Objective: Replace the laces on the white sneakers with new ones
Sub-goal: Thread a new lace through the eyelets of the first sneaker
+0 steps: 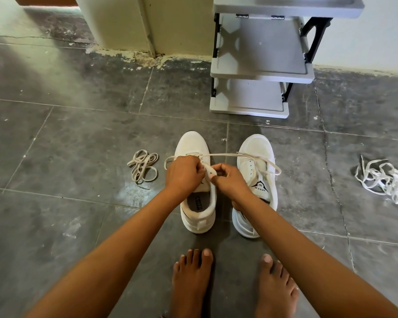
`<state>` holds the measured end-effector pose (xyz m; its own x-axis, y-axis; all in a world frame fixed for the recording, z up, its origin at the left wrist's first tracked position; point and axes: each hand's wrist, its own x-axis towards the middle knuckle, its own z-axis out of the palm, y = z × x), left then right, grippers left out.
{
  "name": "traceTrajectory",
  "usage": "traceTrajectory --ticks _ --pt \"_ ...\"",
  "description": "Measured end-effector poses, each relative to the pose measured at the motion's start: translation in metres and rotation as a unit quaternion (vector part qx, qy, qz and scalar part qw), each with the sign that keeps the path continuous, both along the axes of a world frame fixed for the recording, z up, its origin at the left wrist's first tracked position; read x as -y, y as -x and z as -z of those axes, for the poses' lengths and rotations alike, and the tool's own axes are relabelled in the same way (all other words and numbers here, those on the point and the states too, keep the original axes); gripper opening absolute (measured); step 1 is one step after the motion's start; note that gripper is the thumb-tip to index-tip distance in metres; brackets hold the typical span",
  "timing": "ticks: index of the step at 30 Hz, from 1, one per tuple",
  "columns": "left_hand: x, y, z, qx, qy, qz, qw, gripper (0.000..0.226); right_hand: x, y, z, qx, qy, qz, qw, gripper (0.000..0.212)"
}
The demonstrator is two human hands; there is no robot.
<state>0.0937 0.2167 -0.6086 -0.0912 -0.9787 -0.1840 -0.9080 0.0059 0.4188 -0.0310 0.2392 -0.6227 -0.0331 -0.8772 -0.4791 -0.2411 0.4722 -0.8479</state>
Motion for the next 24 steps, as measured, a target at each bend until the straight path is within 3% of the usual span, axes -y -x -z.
traceTrajectory --ticks 4,11,13,16,20,24 --pt "-0.003 0.004 0.004 0.013 0.017 -0.024 0.999 0.015 -0.005 0.001 -0.001 -0.045 0.042 -0.055 0.997 0.026" --pt "-0.003 0.005 0.006 -0.047 0.007 -0.081 0.996 0.009 -0.015 -0.005 0.003 -0.141 0.098 -0.129 0.977 0.047" --pt "-0.004 0.005 0.007 -0.08 0.016 -0.106 0.991 0.01 -0.015 -0.007 0.006 -0.137 0.1 -0.106 0.98 0.043" --pt "-0.005 0.004 0.005 -0.111 0.036 -0.111 0.987 0.021 -0.01 -0.008 0.006 -0.053 0.073 -0.006 0.996 0.03" --pt "-0.004 0.006 0.009 -0.022 0.071 -0.006 0.997 0.024 -0.002 -0.01 0.011 -0.019 0.056 0.052 0.997 0.014" --pt "-0.001 -0.002 0.011 -0.042 0.057 0.048 0.996 0.025 0.004 -0.01 0.013 -0.061 0.091 0.044 0.993 0.007"
